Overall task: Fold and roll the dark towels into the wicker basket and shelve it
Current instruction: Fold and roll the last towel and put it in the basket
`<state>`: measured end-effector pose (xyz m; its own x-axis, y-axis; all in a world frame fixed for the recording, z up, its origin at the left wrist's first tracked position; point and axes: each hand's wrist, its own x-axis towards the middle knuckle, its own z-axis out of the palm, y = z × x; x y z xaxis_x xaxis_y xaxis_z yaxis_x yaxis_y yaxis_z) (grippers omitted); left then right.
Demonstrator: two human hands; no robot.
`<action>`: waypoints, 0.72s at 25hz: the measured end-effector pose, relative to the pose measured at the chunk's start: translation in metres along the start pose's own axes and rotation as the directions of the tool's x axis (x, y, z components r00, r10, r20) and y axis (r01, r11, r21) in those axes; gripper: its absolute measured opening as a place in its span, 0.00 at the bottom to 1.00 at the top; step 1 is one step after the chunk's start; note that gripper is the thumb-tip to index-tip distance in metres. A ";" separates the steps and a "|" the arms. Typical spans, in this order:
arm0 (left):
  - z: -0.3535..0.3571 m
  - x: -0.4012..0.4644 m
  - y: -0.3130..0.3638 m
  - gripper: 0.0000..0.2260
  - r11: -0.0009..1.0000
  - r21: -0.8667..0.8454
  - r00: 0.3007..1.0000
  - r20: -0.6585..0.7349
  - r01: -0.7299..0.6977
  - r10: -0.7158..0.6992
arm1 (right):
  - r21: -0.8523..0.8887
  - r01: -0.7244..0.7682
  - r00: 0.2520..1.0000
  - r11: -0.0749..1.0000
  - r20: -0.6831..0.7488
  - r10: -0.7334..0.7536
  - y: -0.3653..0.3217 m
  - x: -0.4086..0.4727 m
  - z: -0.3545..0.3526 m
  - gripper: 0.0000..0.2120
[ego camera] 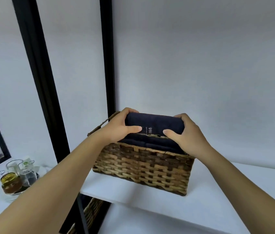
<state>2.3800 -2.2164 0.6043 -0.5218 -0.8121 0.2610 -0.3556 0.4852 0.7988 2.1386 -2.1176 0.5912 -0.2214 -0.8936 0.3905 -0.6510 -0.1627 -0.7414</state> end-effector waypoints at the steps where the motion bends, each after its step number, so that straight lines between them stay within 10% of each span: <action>1: -0.003 0.013 -0.009 0.20 1.000 -0.012 1.000 0.015 0.027 -0.027 | -0.001 -0.009 1.000 1.000 0.010 0.009 0.005 0.014 0.006 0.20; 9: -0.013 0.116 -0.082 0.22 0.961 -0.084 0.962 0.097 0.264 -0.256 | 0.154 -0.339 0.928 0.928 0.213 0.304 0.051 0.129 0.048 0.18; 18: -0.004 0.178 -0.125 0.16 0.780 -0.072 0.703 0.492 0.622 -0.514 | 0.087 -0.684 0.705 0.725 0.334 0.625 0.095 0.178 0.090 0.26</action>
<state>2.3344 -2.4223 0.5532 -0.5650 -0.6608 -0.4940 -0.5458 -0.1496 0.8244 2.1027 -2.3302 0.5409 -0.3210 -0.8717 -0.3703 -0.2569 0.4565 -0.8518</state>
